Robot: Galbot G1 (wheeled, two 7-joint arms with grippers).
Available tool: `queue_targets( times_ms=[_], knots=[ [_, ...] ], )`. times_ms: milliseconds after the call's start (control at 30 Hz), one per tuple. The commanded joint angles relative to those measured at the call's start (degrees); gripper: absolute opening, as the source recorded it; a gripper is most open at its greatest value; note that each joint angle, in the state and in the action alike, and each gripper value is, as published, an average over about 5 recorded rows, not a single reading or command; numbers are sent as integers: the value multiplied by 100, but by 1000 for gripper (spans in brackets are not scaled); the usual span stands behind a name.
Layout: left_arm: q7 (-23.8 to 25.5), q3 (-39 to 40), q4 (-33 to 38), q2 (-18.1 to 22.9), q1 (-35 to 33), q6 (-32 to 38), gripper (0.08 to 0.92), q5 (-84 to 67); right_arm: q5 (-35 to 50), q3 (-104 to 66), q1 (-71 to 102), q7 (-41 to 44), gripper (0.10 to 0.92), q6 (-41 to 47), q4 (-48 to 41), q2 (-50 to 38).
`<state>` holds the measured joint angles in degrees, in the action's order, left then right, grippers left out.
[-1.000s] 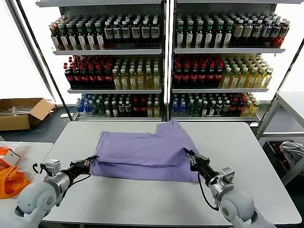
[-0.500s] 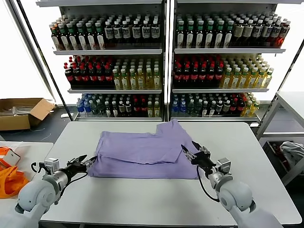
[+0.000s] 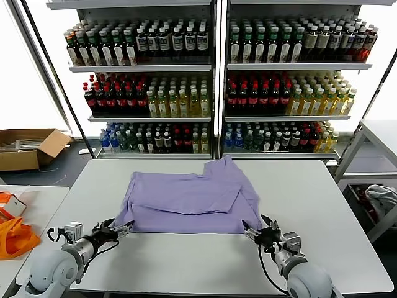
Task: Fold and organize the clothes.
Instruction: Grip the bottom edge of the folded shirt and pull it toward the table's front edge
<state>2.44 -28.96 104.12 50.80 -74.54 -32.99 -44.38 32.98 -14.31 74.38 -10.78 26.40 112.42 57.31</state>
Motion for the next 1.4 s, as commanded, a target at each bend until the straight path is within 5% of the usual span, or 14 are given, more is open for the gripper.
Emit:
queue_targets(
  times_ms=[33, 433, 633, 1167, 1400],
  knots=[
    [137, -10, 0, 26, -124, -2, 584, -90, 132, -38, 221, -185, 471, 153, 100, 44],
    [247, -67, 200, 176, -259, 139, 237, -96, 188, -79, 225, -158, 142, 93, 182, -15],
    [196, -364, 763, 178, -937, 133, 103, -36, 255, -381, 885, -131, 105, 121, 724, -229],
    [70, -1635, 2400, 495, -3177, -11, 95, 321, -126, -1786, 3327, 89, 108, 142, 2192, -378],
    [-3, -2214, 2933, 510, -3388, -20, 213, 280, 24, -2277, 3064, 72, 266, 114, 2459, -474]
  ],
)
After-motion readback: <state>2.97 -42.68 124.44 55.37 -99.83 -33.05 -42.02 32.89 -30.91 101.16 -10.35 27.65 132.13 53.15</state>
